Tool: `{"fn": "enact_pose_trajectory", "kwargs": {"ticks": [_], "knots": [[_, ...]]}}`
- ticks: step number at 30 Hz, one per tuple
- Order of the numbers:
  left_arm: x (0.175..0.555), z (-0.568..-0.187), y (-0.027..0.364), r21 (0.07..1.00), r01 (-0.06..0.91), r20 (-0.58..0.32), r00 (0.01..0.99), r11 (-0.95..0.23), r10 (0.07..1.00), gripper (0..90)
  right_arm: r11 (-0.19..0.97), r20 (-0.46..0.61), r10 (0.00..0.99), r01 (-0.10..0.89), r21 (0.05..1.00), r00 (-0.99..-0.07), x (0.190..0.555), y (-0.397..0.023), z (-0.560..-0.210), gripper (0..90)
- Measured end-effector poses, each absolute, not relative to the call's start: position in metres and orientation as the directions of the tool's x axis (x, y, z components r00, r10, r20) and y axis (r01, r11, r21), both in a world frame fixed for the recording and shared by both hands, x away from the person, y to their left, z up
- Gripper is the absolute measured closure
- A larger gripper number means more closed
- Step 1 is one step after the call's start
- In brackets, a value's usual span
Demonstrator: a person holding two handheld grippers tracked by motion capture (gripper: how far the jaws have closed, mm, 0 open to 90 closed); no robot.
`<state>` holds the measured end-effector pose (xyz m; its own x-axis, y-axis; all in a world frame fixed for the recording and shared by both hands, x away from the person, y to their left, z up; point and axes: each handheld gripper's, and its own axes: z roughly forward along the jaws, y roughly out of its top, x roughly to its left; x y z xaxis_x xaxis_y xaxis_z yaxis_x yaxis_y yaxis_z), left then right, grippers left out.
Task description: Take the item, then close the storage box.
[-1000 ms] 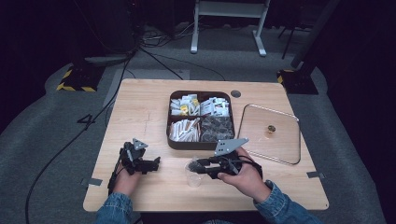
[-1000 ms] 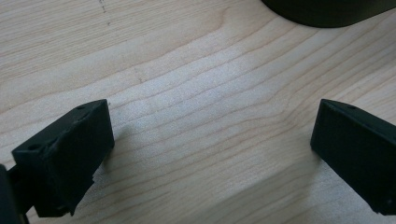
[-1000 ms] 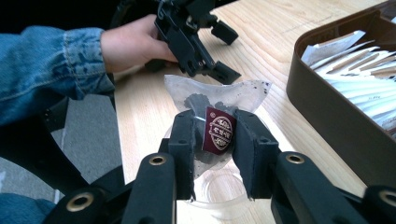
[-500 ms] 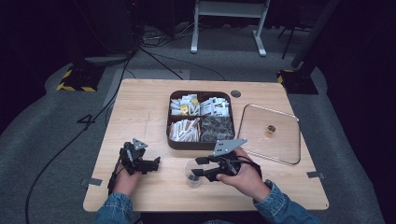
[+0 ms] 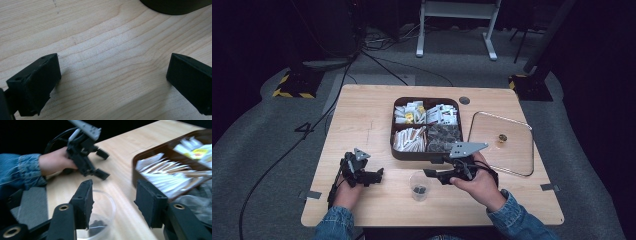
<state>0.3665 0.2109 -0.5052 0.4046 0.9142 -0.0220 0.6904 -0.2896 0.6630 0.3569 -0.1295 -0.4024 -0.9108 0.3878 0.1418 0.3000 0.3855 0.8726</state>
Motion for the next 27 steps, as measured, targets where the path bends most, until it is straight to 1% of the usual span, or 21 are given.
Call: {"fn": "enact_pose_trajectory", "kwargs": {"ticks": [10,16,21,27], "knots": [[0.368,-0.505,0.211,0.663,0.690,-0.027,0.409,-0.290,0.912,0.0,0.315,0.133,0.472,0.308,0.898,-0.871,0.369,-0.154,-0.393,48.0],[0.368,-0.505,0.211,0.663,0.689,-0.028,0.415,-0.294,0.910,0.0,0.278,0.125,0.525,0.309,0.910,-0.842,0.379,-0.172,-0.386,45.9],[0.368,-0.505,0.211,0.663,0.689,-0.028,0.414,-0.293,0.910,0.0,0.260,0.110,0.591,0.318,0.912,-0.799,0.391,-0.189,-0.386,46.0],[0.368,-0.505,0.211,0.663,0.689,-0.028,0.414,-0.293,0.910,0.0,0.260,0.106,0.665,0.362,0.895,-0.739,0.408,-0.221,-0.382,43.7]]}}
